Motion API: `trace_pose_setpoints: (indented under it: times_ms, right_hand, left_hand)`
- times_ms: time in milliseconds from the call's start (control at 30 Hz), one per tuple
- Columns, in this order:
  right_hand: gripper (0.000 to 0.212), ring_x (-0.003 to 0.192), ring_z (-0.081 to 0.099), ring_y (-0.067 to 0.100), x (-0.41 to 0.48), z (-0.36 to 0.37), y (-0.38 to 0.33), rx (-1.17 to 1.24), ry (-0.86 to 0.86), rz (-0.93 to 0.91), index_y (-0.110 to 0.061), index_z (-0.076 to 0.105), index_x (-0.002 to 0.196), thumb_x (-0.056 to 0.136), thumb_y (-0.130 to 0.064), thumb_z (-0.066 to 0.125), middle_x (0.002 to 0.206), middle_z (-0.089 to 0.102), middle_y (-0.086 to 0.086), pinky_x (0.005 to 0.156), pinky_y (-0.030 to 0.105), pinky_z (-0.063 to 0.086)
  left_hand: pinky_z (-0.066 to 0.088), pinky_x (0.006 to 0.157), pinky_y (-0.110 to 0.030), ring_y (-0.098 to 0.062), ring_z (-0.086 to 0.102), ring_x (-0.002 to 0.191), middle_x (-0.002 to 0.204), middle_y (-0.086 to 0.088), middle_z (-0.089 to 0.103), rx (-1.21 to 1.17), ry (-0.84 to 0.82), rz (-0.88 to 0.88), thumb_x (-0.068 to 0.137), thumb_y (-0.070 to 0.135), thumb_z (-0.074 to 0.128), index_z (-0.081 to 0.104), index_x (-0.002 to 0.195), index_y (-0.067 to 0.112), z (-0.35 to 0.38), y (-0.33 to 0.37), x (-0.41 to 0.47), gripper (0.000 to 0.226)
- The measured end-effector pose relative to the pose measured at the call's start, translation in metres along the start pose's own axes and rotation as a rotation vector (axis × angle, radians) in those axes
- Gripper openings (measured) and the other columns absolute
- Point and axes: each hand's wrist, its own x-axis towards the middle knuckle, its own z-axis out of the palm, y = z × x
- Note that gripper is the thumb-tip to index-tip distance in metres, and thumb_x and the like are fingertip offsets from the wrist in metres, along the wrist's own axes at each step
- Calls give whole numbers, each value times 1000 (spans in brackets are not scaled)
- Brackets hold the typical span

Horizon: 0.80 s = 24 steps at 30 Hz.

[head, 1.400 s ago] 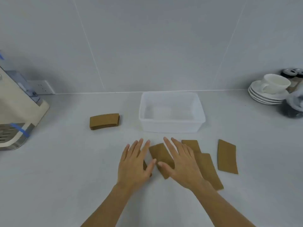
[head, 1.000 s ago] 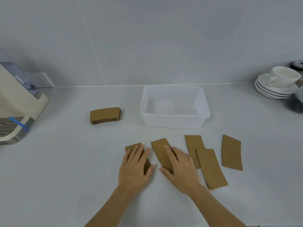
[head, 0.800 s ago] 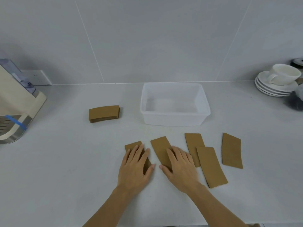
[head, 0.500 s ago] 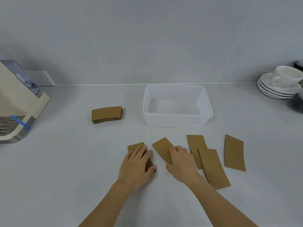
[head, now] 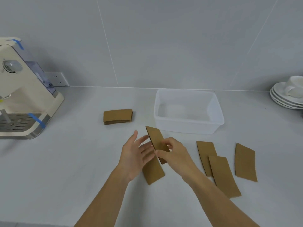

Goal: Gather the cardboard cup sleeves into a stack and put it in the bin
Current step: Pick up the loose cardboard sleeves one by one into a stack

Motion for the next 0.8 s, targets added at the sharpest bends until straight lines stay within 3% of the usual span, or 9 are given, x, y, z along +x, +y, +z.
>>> trace_pose_setpoints:
  times_ms: [67, 167, 267, 367, 500, 633, 733, 800]
  right_hand:
    - [41, 101, 51, 8, -3, 13, -3, 36, 20, -33, -21, 51, 117, 78, -25, 62, 117, 53, -4, 78, 24, 50]
    - [43, 111, 48, 12, -6, 33, -2, -8, 61, -85, -24, 48, 121, 80, -26, 61, 121, 50, -6, 89, 26, 43]
    - [50, 118, 42, 14, -11, 49, 2, -47, 46, -121, -25, 41, 128, 81, -28, 59, 127, 44, -6, 98, 30, 41]
    - [46, 115, 41, 18, -16, 62, 6, -135, 9, -183, -26, 42, 124, 81, -31, 56, 122, 43, -4, 97, 36, 42]
    - [48, 120, 38, 20, -15, 69, 10, -252, -81, -222, -24, 43, 127, 83, -39, 54, 134, 38, -2, 101, 41, 39]
    - [50, 120, 40, 17, -11, 68, 7, -251, -203, -214, -22, 45, 128, 83, -42, 55, 133, 39, -2, 101, 40, 40]
    - [34, 105, 52, 17, -7, 65, 5, -157, -114, -208, -21, 55, 113, 83, -38, 55, 117, 50, -2, 89, 37, 47]
    - [31, 107, 51, 18, -2, 63, 10, -229, 12, -200, -20, 56, 111, 85, -36, 54, 116, 55, 1, 92, 34, 42]
  left_hand:
    - [54, 81, -38, -28, 65, 99, 111, -12, 68, -139, -70, -48, 73, 59, 58, 56, 122, 11, -1, -1, -3, 69]
    - [40, 104, -41, -29, 58, 106, 111, -10, 64, -208, -114, -68, 71, 64, 56, 55, 127, 12, -3, -4, -5, 76]
    - [42, 101, -44, -30, 59, 112, 120, -10, 64, -248, -109, -81, 67, 66, 58, 59, 122, 10, -6, -5, -6, 79]
    - [46, 93, -46, -29, 60, 112, 119, -13, 66, -324, -81, -60, 68, 64, 60, 57, 122, 12, -13, -6, -7, 76]
    - [45, 94, -46, -28, 61, 112, 122, -15, 64, -353, -51, -30, 73, 61, 57, 54, 126, 11, -25, -7, -9, 72]
    - [46, 95, -46, -28, 60, 113, 122, -15, 64, -395, -29, -24, 74, 61, 58, 53, 126, 11, -38, -6, -11, 72]
    - [48, 93, -46, -29, 60, 112, 124, -16, 62, -442, -8, -1, 72, 58, 61, 54, 126, 10, -48, -3, -12, 73]
    - [47, 93, -47, -30, 61, 111, 123, -19, 62, -479, 11, 29, 73, 56, 62, 53, 125, 7, -56, 0, -13, 72]
